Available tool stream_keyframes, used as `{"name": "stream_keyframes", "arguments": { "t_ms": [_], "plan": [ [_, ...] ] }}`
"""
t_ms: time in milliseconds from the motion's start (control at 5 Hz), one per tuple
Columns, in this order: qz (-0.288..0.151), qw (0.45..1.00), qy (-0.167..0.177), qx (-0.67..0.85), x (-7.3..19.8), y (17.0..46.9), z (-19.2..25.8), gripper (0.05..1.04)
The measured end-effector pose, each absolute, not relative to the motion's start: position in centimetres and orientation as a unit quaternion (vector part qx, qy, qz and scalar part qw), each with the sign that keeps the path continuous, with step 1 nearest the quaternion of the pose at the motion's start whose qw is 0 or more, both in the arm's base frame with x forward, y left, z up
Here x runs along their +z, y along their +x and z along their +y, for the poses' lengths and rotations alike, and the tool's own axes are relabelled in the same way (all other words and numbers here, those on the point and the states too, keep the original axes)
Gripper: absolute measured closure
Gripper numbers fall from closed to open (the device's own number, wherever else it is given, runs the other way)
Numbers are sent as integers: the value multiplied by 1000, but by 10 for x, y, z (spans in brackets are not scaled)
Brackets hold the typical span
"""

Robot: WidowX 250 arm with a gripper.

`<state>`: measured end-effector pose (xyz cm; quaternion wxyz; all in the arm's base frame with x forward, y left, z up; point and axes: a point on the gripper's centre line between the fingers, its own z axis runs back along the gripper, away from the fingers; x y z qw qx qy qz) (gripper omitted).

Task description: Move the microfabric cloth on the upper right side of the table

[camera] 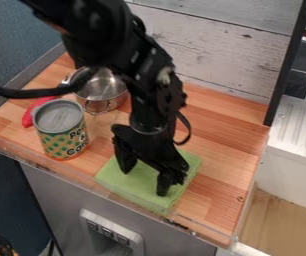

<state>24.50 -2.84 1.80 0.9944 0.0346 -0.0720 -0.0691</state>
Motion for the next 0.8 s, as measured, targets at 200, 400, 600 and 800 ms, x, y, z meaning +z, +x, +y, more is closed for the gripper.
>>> {"name": "stream_keyframes", "arguments": {
  "t_ms": [200,400,600,800],
  "plan": [
    [-72,994,45,-68,8,250,-28,83],
    [-74,993,57,-68,6,261,-20,83],
    [-80,995,44,-41,3,283,-16,83],
    [-82,996,21,-32,5,314,-29,83]
  ]
}}
